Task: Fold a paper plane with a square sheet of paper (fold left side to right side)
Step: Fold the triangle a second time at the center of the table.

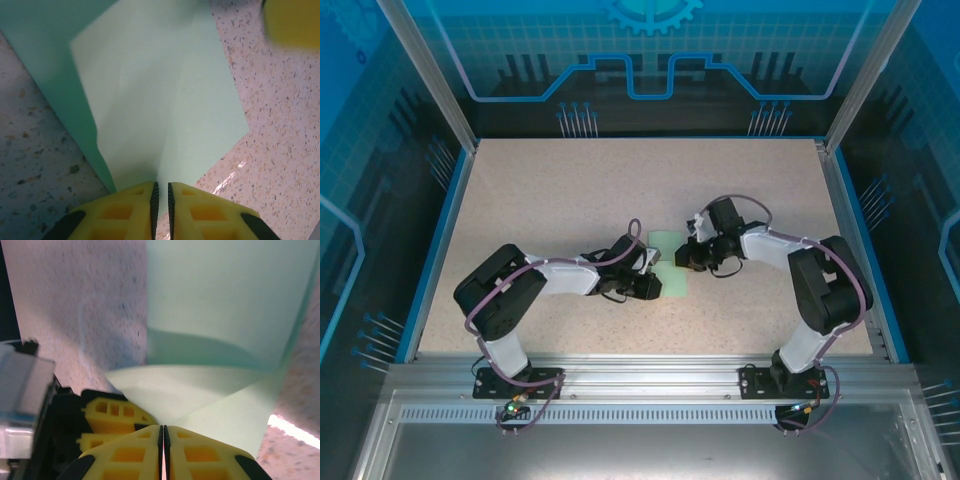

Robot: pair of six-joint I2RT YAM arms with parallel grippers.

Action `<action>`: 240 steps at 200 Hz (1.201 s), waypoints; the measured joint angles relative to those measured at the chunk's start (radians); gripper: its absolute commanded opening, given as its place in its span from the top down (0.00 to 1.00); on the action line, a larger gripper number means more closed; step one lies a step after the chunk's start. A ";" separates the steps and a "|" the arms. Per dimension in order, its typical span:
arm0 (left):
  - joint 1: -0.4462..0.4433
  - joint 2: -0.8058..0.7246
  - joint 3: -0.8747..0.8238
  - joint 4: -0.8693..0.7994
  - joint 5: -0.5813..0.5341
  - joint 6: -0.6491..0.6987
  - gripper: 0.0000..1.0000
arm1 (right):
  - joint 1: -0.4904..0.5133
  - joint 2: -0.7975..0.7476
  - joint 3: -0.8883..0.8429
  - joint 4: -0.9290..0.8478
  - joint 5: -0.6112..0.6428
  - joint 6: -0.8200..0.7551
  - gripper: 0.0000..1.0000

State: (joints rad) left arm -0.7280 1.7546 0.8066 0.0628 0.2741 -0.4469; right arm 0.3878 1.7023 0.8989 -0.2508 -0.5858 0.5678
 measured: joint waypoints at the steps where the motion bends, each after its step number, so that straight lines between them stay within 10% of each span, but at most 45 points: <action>1: 0.000 0.000 0.000 0.000 0.000 0.000 0.83 | 0.004 0.002 -0.001 0.001 -0.001 0.000 0.88; 240: 0.001 -0.002 -0.006 0.005 -0.016 0.000 0.84 | 0.122 0.168 0.098 -0.064 0.085 -0.027 0.87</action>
State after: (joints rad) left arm -0.7273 1.7531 0.8009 0.0677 0.2581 -0.4469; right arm 0.5098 1.8706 0.9974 -0.3149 -0.5003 0.5411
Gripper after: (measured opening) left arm 0.163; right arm 0.124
